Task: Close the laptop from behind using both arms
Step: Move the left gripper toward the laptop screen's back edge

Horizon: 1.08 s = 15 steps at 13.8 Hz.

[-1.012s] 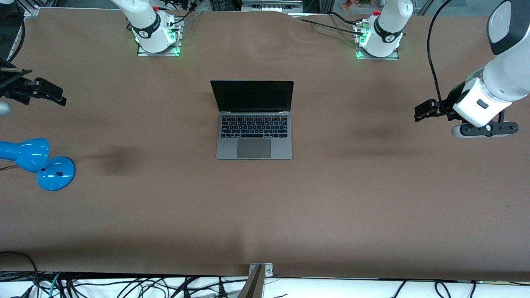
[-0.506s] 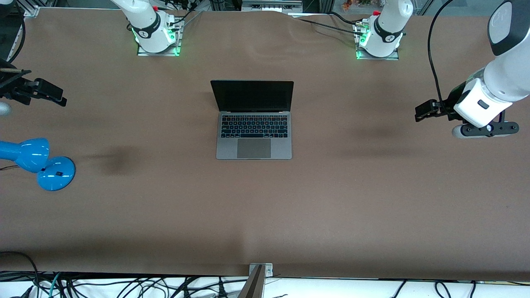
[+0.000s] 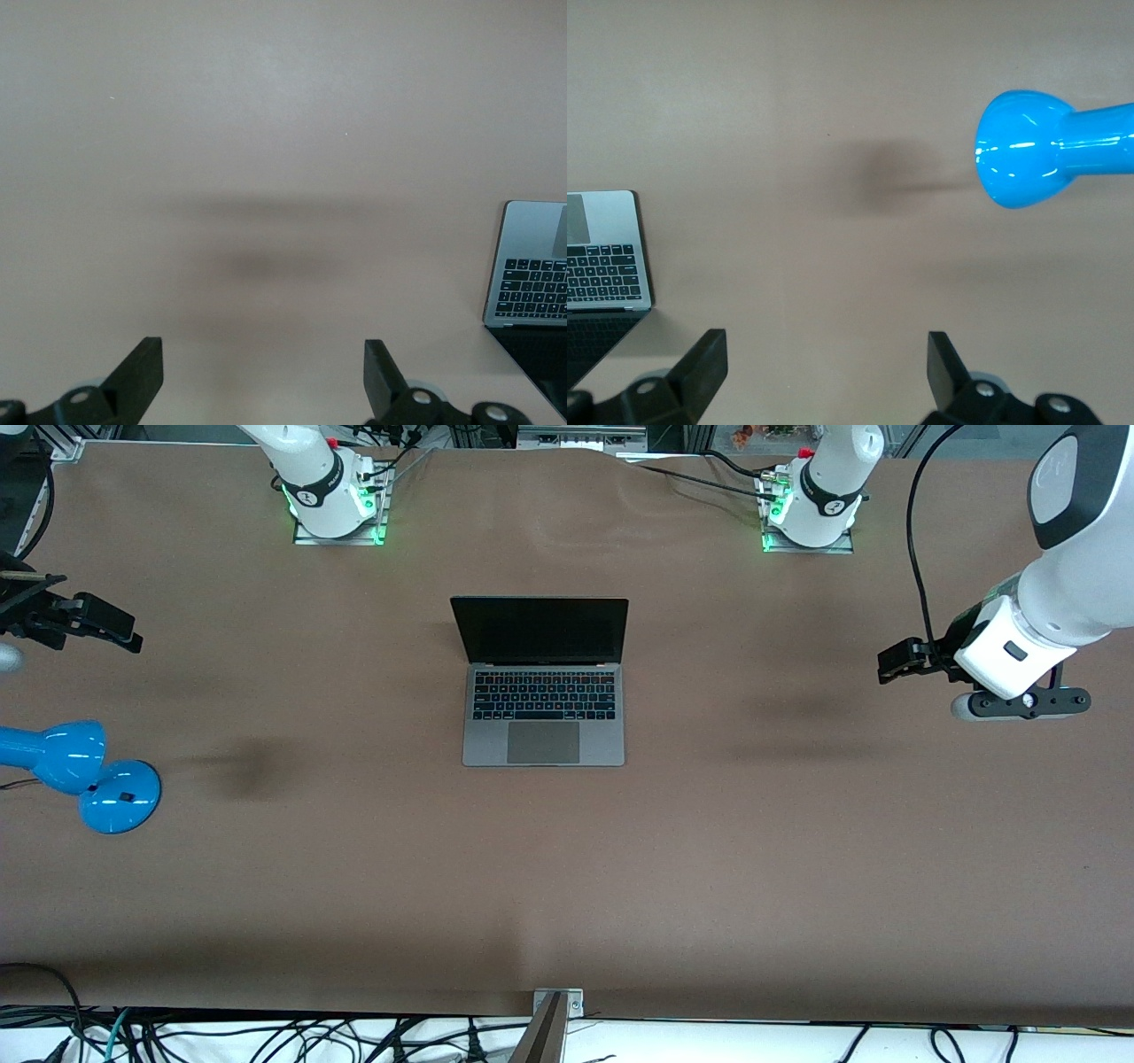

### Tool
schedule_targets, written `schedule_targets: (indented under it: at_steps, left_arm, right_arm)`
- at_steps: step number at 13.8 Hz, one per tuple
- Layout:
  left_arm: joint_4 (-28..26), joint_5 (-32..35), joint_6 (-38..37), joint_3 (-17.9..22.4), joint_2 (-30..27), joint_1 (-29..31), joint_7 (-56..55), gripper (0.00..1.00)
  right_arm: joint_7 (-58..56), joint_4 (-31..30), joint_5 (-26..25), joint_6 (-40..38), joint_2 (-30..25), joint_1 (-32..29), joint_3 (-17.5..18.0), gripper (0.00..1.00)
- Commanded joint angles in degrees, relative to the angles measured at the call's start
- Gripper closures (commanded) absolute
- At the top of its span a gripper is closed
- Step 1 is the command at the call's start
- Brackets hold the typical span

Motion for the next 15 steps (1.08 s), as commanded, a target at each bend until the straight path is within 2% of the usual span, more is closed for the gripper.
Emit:
schedule_targets:
  at_steps: [1,9,12,15]
  left_arm:
    - [-0.9,0.6,0.6,-0.5,-0.5,-1.1,-0.2,0.0]
    - [-0.9,0.6,0.4,-11.4,0.1,-1.4,-13.1,0.0]
    - [-0.8,0.3,0.1,-14.6,0.2,-1.9,-18.6,0.0]
    - [-0.1,-0.3,-3.0,-16.0,0.1,-3.2,-19.1,0.0]
  right_arm:
    - [-0.2,0.5,0.9,0.0,0.1,0.0,-0.4,0.0]
    - [-0.2,0.5,1.0,-0.4,0.1,0.0,-0.4,0.0]
    - [-0.2,0.5,1.0,-0.5,0.1,0.0,-0.4,0.0]
    - [-0.2,0.5,1.0,-0.5,0.1,0.0,-0.4,0.0]
